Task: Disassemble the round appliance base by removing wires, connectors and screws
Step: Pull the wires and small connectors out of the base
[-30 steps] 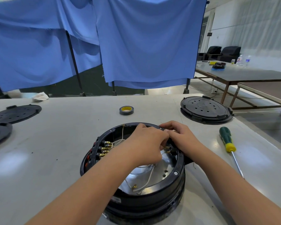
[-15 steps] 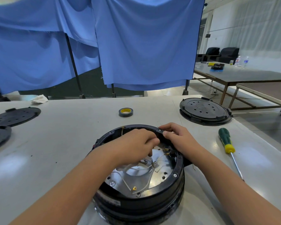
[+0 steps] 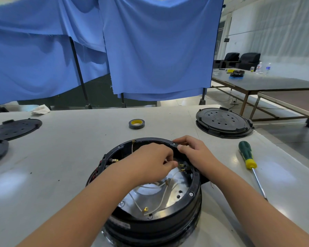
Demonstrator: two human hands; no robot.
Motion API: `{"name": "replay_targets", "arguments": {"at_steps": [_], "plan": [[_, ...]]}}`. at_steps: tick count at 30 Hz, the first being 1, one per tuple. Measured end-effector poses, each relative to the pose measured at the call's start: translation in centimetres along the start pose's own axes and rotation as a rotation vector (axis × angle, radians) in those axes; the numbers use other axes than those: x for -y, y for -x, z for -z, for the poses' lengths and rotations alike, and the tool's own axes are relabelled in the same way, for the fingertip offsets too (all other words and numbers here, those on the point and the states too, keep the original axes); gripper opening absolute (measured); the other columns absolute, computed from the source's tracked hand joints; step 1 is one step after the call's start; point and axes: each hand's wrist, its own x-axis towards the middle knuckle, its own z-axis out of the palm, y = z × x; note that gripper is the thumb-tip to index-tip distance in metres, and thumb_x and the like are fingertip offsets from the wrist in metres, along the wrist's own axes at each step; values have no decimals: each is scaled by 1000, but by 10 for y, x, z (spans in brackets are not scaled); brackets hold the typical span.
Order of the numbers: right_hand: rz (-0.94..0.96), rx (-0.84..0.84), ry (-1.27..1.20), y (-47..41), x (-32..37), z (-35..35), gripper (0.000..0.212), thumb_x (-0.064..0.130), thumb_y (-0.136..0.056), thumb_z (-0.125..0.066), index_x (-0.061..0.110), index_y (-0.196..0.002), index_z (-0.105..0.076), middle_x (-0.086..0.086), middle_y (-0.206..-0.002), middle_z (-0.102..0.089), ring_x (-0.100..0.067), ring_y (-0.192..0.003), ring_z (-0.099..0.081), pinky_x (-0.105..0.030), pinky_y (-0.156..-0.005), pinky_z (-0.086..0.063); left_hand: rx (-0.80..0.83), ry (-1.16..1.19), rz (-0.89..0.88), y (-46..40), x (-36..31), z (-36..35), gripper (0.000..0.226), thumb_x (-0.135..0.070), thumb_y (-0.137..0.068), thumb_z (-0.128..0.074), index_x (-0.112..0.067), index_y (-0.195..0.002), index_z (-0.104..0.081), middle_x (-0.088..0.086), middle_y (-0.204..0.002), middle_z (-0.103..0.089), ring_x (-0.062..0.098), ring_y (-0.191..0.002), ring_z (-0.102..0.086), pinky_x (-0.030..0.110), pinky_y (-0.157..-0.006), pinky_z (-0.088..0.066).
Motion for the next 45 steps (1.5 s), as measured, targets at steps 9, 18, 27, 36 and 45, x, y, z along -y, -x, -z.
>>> {"name": "replay_targets", "arguments": {"at_steps": [9, 18, 27, 36, 45], "plan": [[3, -5, -31, -1, -2, -1, 22, 6, -91, -52, 23, -95, -64, -8, -98, -65, -15, -80, -61, -20, -67, -49, 4, -178, -43, -3, 1, -9, 45, -46, -97, -38, -21, -59, -38, -4, -59, -45, 12, -56, -41, 32, -54, -32], [17, 9, -4, -1, -1, 0, 24, 5, -91, -52, 26, -94, -63, -9, -102, -64, -17, -86, -59, -27, -77, -48, 101, 21, -41, -7, 4, -14, 47, -38, -99, -39, -15, -58, -42, 3, -56, -47, 19, -56, -44, 36, -62, -41], [18, 8, 7, -1, 1, -1, 23, 5, -91, -52, 26, -92, -62, -7, -97, -62, -13, -80, -58, -19, -67, -47, 57, -78, -124, -7, 6, -7, 48, -36, -98, -41, -16, -55, -37, 1, -50, -42, 18, -50, -38, 35, -56, -34], [27, -25, -20, 4, 5, 2, 23, 4, -90, -54, 21, -96, -68, -3, -84, -65, -12, -76, -59, -16, -66, -46, 57, -13, -131, -6, 8, -11, 48, -33, -99, -41, -14, -55, -37, 1, -50, -41, 16, -49, -36, 34, -55, -32], [21, -30, -14, 6, 7, 1, 23, 4, -90, -54, 16, -101, -69, 4, -79, -63, -10, -76, -58, -18, -69, -45, 52, -29, -159, -6, 8, -10, 48, -31, -99, -42, -15, -54, -36, 0, -48, -37, 13, -46, -33, 29, -50, -28]]}}
